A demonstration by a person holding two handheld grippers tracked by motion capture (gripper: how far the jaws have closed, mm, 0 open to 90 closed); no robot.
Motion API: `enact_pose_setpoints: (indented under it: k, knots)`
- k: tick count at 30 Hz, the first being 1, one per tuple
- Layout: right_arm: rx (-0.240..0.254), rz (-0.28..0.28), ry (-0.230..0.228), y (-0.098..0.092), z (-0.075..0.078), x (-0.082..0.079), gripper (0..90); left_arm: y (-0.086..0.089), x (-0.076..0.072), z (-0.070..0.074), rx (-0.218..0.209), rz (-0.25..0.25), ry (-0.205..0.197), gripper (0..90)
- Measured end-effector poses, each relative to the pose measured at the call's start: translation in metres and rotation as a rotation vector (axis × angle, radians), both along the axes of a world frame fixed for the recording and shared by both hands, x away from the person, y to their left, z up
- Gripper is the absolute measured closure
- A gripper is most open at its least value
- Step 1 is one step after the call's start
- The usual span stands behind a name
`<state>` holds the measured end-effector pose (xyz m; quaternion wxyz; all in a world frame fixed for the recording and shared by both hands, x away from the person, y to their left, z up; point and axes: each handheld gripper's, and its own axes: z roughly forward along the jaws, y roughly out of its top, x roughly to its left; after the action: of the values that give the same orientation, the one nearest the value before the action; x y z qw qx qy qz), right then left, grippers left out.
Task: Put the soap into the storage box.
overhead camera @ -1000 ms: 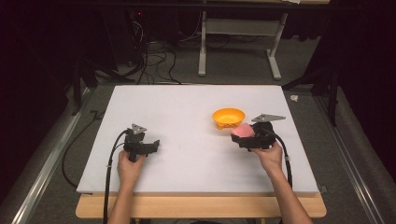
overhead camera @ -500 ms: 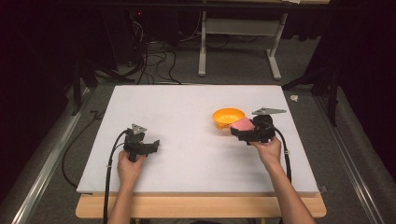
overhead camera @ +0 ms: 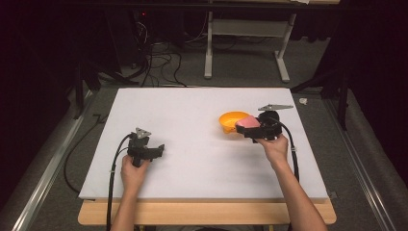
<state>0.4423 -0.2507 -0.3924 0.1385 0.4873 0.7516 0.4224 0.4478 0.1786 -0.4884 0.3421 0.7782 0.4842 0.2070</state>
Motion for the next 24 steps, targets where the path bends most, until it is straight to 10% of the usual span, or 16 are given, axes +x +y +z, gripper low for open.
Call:
enact_pose_setpoints:
  k: [24]
  knots:
    - [0.002,-0.042,0.059,0.012,0.003,0.032,13.5,0.0,0.0,0.0,-0.001,-0.001,0.002,17.9]
